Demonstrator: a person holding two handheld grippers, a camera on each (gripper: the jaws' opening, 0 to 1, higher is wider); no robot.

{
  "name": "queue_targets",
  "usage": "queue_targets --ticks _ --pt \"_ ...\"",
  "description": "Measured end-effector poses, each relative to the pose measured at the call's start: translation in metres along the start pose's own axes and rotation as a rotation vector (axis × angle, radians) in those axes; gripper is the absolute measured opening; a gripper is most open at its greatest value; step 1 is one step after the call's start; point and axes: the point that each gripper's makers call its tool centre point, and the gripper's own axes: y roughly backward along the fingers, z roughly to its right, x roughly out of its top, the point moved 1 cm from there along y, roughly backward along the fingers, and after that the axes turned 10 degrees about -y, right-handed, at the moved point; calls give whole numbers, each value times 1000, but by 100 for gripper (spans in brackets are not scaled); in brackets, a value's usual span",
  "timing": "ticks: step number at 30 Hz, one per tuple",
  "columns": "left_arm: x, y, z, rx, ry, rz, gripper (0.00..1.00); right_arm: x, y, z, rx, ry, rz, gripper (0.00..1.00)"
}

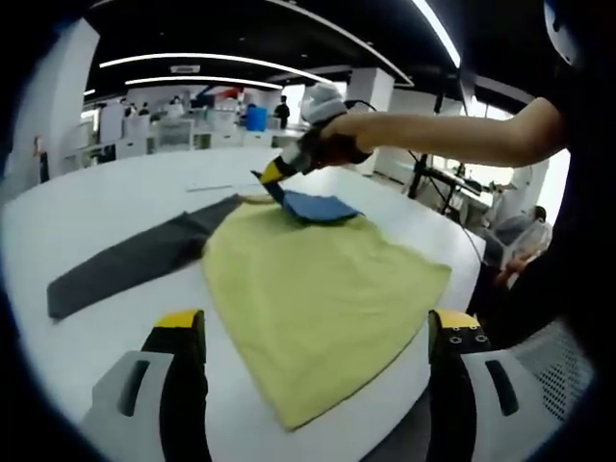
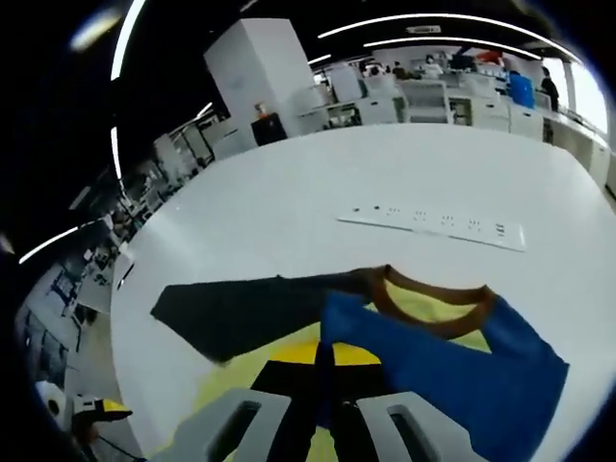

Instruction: Fold the garment on the visible template until the final outline fits inside the template.

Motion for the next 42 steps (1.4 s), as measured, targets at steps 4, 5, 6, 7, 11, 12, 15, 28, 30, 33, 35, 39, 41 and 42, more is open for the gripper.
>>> queue_targets --ticks 4,5,6,7,11,12,15,28,30,33,35,39,41,42 --pt "-1 0 0 1 3 -2 93 -1 -3 -9 14 30 -12 0" --pt "-1 0 0 1 5 -1 93 -2 -4 -13 20 36 -16 0" --pt "-1 0 0 3 5 0 93 -2 -5 -15 25 41 -19 0" --pt "-1 0 0 3 5 -1 93 -3 -6 -19 34 52 -23 0" --pt "-2 0 0 2 7 -2 93 -7 -9 -29 55 75 -34 0" --pt "-2 1 -1 4 7 -3 93 -9 -10 -32 59 84 -41 0" --pt "-3 1 -1 6 10 -1 93 -17 -11 -40 80 95 -58 0" --pt "-4 2 1 4 12 0 93 -51 -28 -54 91 177 -129 0" --pt "-4 2 1 5 11 2 93 -54 -31 -51 80 176 -130 0" --pt "-4 2 1 6 14 3 93 -57 -36 -48 74 75 -118 0" --pt "-5 3 1 6 12 0 93 -59 -37 -49 82 65 -123 5" --pt "-5 4 1 11 16 2 93 -60 -38 -56 118 73 -124 8" --pt "-5 5 1 11 16 2 93 -61 -36 -58 130 61 -130 8" --pt "-5 5 1 11 15 1 93 -61 -35 -58 129 63 -130 10"
